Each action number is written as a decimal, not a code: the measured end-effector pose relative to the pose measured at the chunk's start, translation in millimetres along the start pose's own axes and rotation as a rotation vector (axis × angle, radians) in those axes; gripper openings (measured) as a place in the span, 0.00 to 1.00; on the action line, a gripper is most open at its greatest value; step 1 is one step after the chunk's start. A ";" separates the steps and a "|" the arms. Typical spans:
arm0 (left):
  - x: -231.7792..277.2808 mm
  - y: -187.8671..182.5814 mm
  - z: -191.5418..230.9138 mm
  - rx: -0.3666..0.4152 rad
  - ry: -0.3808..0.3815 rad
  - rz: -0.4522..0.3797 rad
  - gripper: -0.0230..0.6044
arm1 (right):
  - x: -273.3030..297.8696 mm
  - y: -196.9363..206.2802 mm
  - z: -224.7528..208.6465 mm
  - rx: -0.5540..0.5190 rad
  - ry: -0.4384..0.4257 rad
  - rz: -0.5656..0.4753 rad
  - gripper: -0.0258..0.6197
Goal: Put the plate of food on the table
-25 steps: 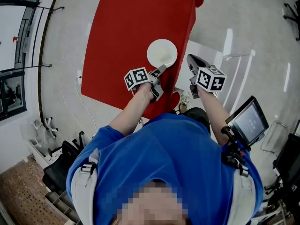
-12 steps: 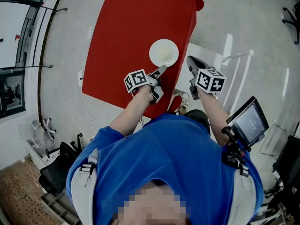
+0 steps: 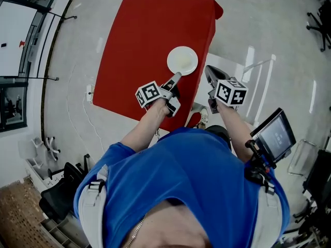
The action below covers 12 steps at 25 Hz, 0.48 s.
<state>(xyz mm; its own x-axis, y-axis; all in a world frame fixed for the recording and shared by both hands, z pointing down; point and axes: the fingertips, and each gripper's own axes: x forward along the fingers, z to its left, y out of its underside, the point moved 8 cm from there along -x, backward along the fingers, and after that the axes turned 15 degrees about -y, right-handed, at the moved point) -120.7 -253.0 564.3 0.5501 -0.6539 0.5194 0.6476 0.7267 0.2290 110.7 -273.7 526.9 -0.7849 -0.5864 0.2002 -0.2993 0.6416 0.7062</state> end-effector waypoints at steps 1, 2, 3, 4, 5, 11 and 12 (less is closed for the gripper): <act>-10.7 3.2 -1.3 0.006 0.010 -0.007 0.18 | -4.3 3.4 10.5 -0.006 -0.001 -0.005 0.04; -20.1 4.7 -3.7 0.013 0.021 -0.014 0.17 | -7.5 5.0 20.1 -0.012 -0.001 -0.010 0.04; -25.7 4.0 -7.2 0.021 0.032 -0.023 0.15 | -8.8 4.2 26.0 -0.018 -0.002 -0.015 0.04; -28.2 2.1 -11.2 0.030 0.042 -0.031 0.13 | -8.9 2.1 28.9 -0.024 -0.003 -0.019 0.04; -30.7 0.8 -14.6 0.039 0.053 -0.038 0.12 | -9.5 0.7 31.6 -0.029 -0.003 -0.023 0.04; -68.0 4.9 -25.0 0.103 0.092 -0.074 0.05 | -22.0 9.9 66.1 -0.053 -0.003 -0.049 0.04; -72.5 5.1 -27.0 0.116 0.098 -0.080 0.05 | -23.2 11.1 70.2 -0.055 -0.004 -0.052 0.04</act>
<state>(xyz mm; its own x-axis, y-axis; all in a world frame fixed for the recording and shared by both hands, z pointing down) -143.0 -207.5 505.6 0.5517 -0.7237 0.4146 0.6290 0.6874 0.3629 87.5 -218.3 482.5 -0.7712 -0.6163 0.1593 -0.3099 0.5821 0.7517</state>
